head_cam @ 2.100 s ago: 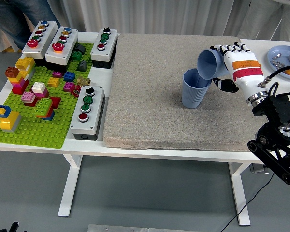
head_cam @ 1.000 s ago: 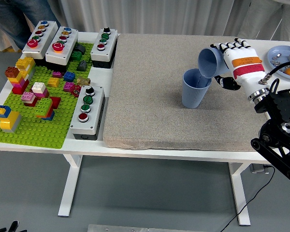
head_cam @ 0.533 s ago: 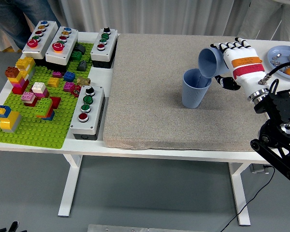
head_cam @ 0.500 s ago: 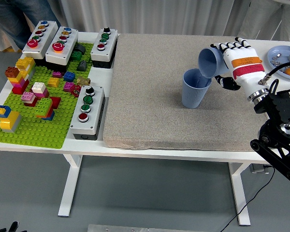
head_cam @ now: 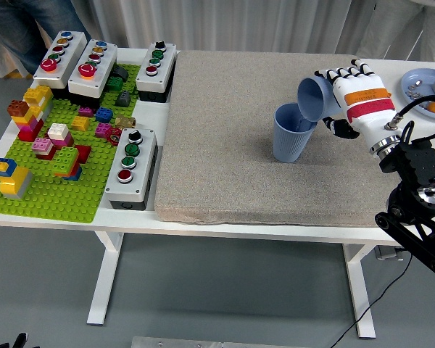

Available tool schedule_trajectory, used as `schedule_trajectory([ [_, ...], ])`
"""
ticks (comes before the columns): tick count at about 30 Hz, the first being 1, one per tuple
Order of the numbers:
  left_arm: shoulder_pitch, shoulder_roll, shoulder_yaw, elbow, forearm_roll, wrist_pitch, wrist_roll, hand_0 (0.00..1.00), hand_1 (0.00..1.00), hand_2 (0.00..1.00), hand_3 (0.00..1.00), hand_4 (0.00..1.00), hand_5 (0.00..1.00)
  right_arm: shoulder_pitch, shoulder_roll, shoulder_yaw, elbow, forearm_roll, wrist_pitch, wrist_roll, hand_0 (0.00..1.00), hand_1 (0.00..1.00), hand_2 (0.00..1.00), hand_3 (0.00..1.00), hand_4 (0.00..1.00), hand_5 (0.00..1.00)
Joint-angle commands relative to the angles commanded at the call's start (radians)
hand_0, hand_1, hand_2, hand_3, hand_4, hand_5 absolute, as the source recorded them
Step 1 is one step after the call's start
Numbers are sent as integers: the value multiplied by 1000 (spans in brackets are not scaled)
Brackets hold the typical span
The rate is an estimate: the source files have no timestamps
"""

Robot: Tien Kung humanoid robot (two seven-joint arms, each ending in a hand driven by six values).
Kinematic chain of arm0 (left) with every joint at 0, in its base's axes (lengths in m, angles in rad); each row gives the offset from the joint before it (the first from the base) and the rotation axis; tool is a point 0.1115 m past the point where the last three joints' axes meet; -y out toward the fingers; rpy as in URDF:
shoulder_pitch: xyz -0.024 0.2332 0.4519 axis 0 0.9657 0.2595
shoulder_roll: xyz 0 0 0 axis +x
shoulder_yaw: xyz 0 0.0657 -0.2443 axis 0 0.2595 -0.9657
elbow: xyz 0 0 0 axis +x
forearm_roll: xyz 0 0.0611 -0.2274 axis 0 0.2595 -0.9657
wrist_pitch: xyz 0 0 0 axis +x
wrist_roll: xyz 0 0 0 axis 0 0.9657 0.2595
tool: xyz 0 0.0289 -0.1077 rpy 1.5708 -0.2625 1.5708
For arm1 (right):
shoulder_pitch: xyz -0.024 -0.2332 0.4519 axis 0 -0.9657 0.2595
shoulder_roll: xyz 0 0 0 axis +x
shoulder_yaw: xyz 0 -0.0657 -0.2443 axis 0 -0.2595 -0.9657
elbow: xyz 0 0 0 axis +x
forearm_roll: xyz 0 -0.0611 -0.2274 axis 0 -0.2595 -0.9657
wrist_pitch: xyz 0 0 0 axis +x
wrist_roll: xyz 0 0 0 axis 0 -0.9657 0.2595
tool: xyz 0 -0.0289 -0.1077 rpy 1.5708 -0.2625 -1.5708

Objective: Pick cup pour cup place

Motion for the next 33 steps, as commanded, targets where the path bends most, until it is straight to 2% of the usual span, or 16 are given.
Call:
schedule_trajectory([
  [33,-4,0,-5,0,4,0,1,714,649,730,657,471,985,7,-7,5,20,3,-10,-8,953,737,615,662,726,170],
])
